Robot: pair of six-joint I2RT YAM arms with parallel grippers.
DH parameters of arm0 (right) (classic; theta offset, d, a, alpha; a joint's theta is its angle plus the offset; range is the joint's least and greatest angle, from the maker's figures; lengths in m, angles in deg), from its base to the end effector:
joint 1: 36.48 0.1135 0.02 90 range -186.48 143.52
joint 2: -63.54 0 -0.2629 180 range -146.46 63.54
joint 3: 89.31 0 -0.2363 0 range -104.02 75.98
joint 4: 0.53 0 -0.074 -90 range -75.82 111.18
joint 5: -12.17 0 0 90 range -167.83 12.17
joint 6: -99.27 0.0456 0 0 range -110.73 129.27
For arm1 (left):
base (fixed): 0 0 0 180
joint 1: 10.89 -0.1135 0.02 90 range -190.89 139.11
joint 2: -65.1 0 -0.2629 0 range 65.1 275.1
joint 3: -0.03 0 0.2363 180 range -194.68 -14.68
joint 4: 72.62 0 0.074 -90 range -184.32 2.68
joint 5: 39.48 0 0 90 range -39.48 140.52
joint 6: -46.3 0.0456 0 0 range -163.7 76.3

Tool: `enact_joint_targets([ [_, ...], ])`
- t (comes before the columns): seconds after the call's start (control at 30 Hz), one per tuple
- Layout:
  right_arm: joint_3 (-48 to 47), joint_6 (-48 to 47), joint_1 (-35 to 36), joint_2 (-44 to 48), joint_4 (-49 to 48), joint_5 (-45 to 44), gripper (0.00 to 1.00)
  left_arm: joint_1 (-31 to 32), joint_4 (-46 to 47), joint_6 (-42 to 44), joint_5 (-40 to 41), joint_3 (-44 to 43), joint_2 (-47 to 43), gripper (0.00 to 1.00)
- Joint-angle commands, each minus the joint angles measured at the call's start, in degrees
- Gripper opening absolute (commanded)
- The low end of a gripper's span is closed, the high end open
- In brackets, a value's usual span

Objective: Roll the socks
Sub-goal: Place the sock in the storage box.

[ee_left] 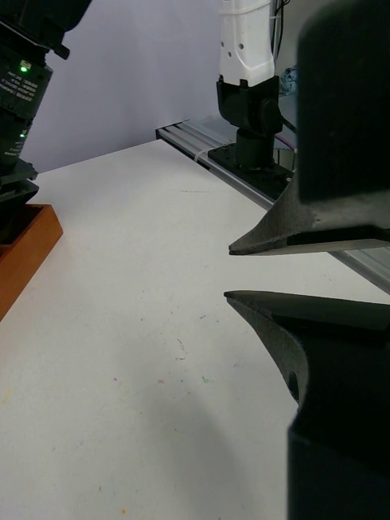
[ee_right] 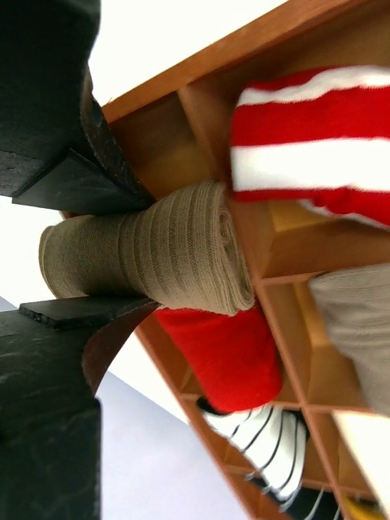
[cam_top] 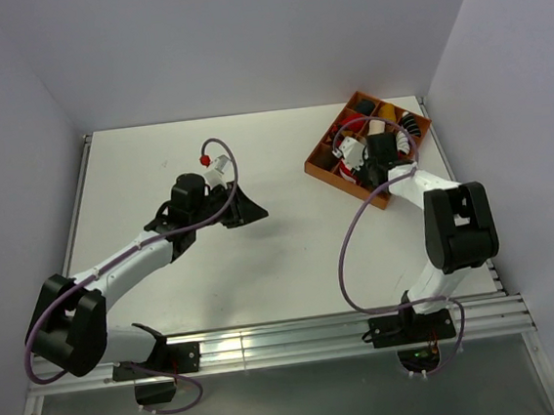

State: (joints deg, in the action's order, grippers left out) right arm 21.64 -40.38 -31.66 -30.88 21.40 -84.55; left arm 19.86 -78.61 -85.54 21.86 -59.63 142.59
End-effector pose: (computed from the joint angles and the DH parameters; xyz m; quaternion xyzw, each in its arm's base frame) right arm 0.3339 0.0228 0.1867 -0.4065 0.8365 -0.1890 0.3152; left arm 0.2400 -0.1682 0.2518 0.0561 0.8210 -0.4803 0.3036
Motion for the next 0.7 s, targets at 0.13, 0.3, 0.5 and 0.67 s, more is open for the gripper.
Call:
enact_joint_targets([
  [0.13,-10.15,7.63,-0.25,-6.22,15.53,9.18,0.00,-0.24,0.34,-0.08,-1.13,-0.23,-0.06,0.30],
  [0.3,-11.57,9.13,-1.13,-8.77,19.31,10.41,0.00,-0.24,0.61,-0.26,-1.48,-0.23,0.46,0.29],
  [0.5,-13.33,10.80,-2.79,-10.62,23.54,13.22,0.00,-0.24,0.61,-0.26,-1.74,-0.40,0.99,0.29],
  [0.67,-14.90,11.24,-3.68,-12.63,27.56,15.85,0.00,-0.16,0.43,-0.26,-2.01,-0.67,1.69,0.29],
])
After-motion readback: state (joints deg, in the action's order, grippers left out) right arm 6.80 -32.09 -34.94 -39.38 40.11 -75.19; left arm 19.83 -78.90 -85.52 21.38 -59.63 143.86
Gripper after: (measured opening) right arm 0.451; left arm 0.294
